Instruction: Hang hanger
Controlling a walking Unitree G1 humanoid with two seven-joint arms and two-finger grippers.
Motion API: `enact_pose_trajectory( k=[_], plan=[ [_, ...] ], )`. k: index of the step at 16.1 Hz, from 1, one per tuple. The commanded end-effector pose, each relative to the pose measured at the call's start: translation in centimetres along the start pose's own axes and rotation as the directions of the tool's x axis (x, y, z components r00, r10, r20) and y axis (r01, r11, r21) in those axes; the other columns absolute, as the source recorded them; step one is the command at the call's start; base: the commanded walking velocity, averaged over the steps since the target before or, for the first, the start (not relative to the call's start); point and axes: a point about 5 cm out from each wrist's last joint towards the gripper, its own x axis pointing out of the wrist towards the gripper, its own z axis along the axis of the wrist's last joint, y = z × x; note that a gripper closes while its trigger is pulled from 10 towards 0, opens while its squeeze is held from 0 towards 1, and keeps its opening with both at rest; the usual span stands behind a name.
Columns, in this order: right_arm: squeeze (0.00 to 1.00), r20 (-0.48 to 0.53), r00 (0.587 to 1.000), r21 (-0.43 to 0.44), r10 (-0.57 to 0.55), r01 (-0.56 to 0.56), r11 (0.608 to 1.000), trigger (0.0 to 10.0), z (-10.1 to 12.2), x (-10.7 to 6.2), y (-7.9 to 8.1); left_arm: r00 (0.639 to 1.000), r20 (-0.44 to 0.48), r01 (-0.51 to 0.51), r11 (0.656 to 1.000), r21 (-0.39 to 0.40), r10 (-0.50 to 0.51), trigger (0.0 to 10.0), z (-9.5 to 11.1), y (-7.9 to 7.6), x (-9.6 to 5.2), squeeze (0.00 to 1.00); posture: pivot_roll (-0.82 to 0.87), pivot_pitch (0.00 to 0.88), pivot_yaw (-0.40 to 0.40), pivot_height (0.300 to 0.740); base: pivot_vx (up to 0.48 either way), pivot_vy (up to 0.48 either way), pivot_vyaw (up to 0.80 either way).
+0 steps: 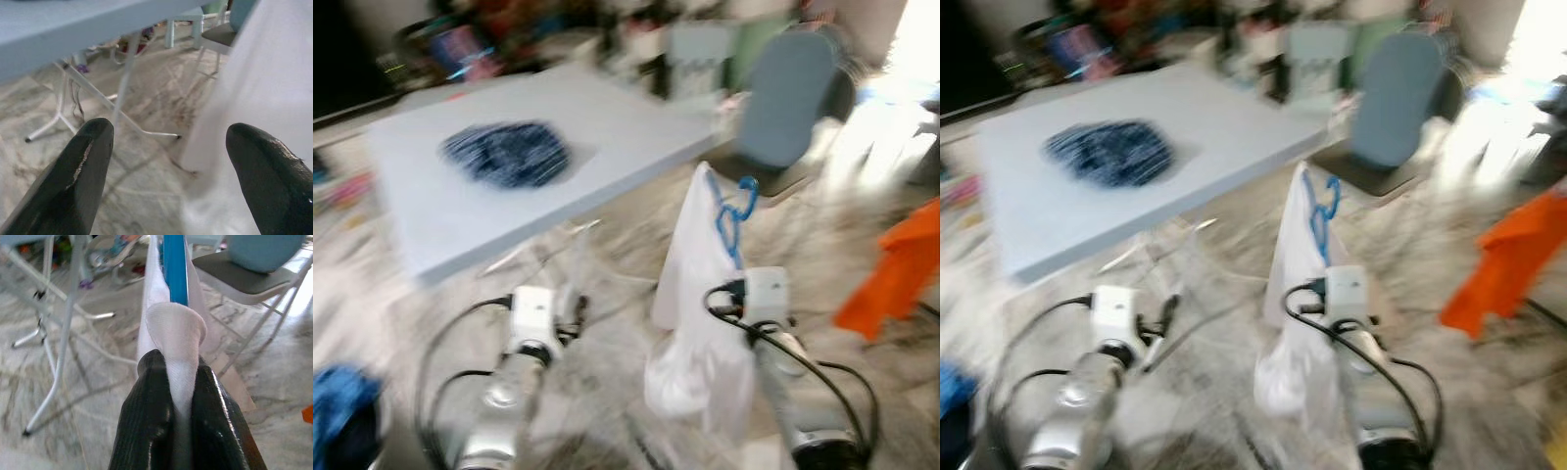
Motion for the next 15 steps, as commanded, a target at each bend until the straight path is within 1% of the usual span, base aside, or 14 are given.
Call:
enact_pose_trajectory(
  k=[1,3,5,6,7,9,10,11,12,13,15],
  plan=[
    [0.0,0.07,0.997,-0.002,0.037,-0.037,0.999,10.0,1.6,0.3,0.6,1.0,0.0,-0.013,1.0,0.01,0.013,10.0,0.1,0.8,-0.2,0.0,-0.17,0.0,0.026,0.74,0.0,0.0,0.8],
    [0.0,0.06,0.99,-0.017,0.126,-0.125,0.992,10.0,1.6,0.2,1.1,1.0,0.004,-0.006,1.0,0.004,0.006,10.0,0.2,0.7,-0.1,0.0,-0.17,0.0,0.027,0.74,0.0,0.0,0.8],
    [0.0,0.048,0.981,-0.04,0.186,-0.184,0.982,10.0,1.4,0.1,1.5,1.0,0.006,0.0,1.0,0.002,0.0,10.0,0.2,0.5,-0.1,0.0,-0.17,0.0,0.028,0.74,0.0,0.0,0.8],
    [0.0,0.051,0.968,-0.055,0.244,-0.241,0.969,10.0,1.5,-0.1,1.8,1.0,0.006,0.005,1.0,0.001,-0.005,10.0,0.2,0.4,-0.1,0.0,-0.17,0.0,0.027,0.74,0.0,0.0,0.8],
    [0.0,0.051,0.965,-0.063,0.257,-0.254,0.965,10.0,1.5,-0.3,1.8,1.0,0.006,0.008,1.0,0.001,-0.008,10.0,0.2,0.4,-0.1,0.0,-0.17,0.0,0.027,0.74,0.0,0.0,0.8],
    [0.0,0.054,0.941,-0.071,0.335,-0.331,0.941,10.0,1.5,-0.8,2.0,1.0,0.007,0.017,1.0,-0.01,-0.017,10.0,0.2,0.3,-0.1,0.0,-0.17,0.0,0.027,0.74,0.0,0.0,0.8],
    [0.0,0.057,0.919,-0.081,0.389,-0.384,0.92,10.0,1.6,-1.1,2.3,1.0,0.008,0.021,1.0,-0.015,-0.021,10.0,0.2,0.3,-0.2,0.0,-0.17,0.0,0.027,0.74,0.0,0.0,0.0],
    [0.0,0.079,0.824,-0.154,0.561,-0.546,0.823,10.0,2.1,-2.8,2.3,0.999,0.022,0.025,0.999,-0.025,-0.024,10.0,0.5,0.5,-0.2,0.0,-0.17,0.0,0.028,0.74,0.0,0.0,0.0],
    [0.0,0.071,0.801,-0.155,0.595,-0.58,0.8,10.0,2.1,-3.1,1.9,1.0,0.024,0.019,1.0,-0.023,-0.019,10.0,0.6,0.7,-0.2,0.0,-0.17,0.0,0.029,0.74,0.0,0.0,0.0],
    [0.0,0.045,0.763,-0.187,0.644,-0.627,0.756,10.0,2.0,-3.6,1.2,0.999,0.034,0.012,1.0,-0.026,-0.011,10.0,0.8,1.1,-0.1,0.0,-0.17,0.0,0.029,0.74,0.0,0.0,0.0],
    [0.0,0.031,0.743,-0.213,0.669,-0.649,0.73,10.0,2.1,-4.0,0.5,0.999,0.044,0.008,0.999,-0.033,-0.007,10.0,1.1,1.3,-0.1,0.0,-0.17,0.0,0.031,0.74,0.0,0.0,0.0]
  ],
)
